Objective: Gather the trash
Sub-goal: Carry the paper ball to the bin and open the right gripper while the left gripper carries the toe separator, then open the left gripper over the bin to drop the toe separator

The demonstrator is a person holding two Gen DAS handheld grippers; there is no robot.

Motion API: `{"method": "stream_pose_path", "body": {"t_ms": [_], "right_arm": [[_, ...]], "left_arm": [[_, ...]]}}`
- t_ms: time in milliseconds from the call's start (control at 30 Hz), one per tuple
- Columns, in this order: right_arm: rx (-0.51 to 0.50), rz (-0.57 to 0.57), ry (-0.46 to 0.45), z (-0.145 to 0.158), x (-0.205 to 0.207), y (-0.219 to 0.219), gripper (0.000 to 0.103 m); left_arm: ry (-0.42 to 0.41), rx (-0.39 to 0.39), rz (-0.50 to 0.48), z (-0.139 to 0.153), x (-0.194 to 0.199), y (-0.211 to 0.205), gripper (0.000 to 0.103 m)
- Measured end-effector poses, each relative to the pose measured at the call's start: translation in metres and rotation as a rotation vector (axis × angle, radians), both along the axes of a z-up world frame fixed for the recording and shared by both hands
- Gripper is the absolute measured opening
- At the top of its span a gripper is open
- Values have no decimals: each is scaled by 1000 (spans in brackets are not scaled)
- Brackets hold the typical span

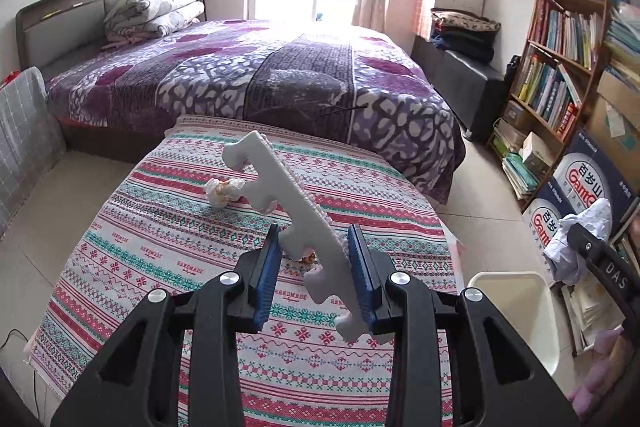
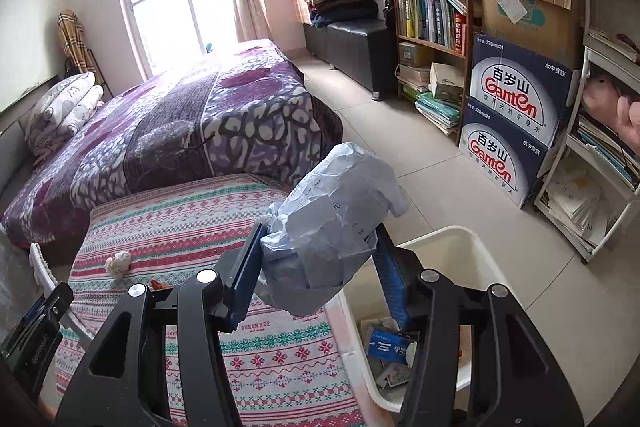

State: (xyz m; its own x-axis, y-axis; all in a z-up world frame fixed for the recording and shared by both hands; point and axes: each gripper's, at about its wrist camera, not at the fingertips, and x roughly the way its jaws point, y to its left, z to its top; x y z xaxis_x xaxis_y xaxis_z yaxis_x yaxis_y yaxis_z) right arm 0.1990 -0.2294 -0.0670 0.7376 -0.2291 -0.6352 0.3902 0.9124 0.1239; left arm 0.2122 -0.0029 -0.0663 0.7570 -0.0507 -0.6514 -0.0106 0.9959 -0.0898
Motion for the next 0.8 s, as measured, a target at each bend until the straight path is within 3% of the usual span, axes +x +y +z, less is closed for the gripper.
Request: {"method": "stream_pose_path", "body": {"t_ms": [533, 667, 800], "right_arm": [[97, -205, 108, -12, -17, -84, 56], [95, -261, 86, -11, -29, -99, 73], [90, -316, 58, -9, -38, -115, 82]], "left_arm": [[46, 30, -193, -21, -8, -79, 34], [62, 19, -240, -26, -11, -98, 34], [68, 24, -281, -29, -17, -119, 34]]}}
